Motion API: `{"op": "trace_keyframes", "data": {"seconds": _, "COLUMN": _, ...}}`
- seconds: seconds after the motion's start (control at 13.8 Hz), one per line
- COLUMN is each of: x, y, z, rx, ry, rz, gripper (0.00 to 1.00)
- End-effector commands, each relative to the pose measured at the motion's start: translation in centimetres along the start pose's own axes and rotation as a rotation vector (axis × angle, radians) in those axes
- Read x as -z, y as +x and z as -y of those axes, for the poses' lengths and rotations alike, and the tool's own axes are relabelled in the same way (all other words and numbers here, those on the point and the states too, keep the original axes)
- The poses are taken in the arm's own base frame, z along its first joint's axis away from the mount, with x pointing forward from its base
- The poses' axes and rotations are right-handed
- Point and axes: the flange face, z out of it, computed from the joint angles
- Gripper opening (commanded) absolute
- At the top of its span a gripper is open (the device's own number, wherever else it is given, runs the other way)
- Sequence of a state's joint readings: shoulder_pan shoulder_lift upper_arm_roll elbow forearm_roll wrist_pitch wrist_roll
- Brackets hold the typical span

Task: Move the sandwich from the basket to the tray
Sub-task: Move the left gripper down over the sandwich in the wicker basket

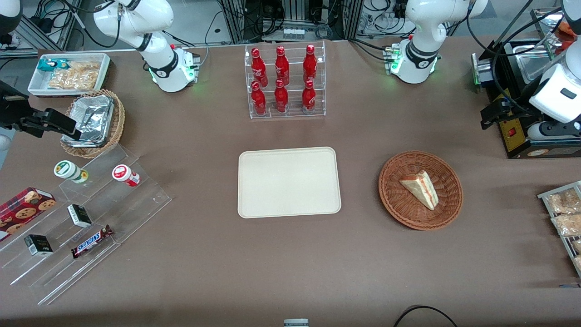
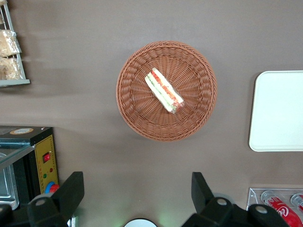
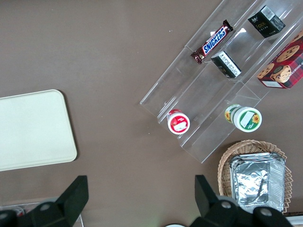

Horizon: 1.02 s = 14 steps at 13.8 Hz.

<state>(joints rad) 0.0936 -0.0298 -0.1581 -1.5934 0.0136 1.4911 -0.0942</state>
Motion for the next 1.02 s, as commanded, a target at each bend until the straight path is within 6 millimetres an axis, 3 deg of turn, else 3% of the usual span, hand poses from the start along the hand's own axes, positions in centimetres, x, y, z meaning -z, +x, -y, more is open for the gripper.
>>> {"op": "trace_keyframes", "data": {"seconds": 0.0, "x": 0.8, "y": -1.0, "z": 0.8, "rx": 0.009, "ry": 0.015, "rz": 0.020, "gripper": 1.00}}
{"op": "trace_keyframes", "data": {"seconds": 0.22, "x": -0.2, "y": -0.4, "z": 0.7, "rx": 0.017, "ry": 0.014, "rz": 0.034, "gripper": 1.00}}
{"op": "trace_keyframes", "data": {"seconds": 0.36, "x": -2.8, "y": 1.6, "z": 0.8, "rx": 0.016, "ry": 0.013, "rz": 0.055, "gripper": 1.00}}
{"op": "trace_keyframes", "data": {"seconds": 0.65, "x": -11.4, "y": 5.9, "z": 0.1, "rx": 0.008, "ry": 0.011, "rz": 0.098, "gripper": 1.00}}
{"op": "trace_keyframes", "data": {"seconds": 0.8, "x": -16.4, "y": 6.1, "z": -0.6, "rx": 0.080, "ry": 0.009, "rz": 0.062, "gripper": 1.00}}
{"op": "trace_keyframes", "data": {"seconds": 0.95, "x": -20.1, "y": 5.7, "z": -1.2, "rx": 0.208, "ry": 0.002, "rz": 0.015, "gripper": 1.00}}
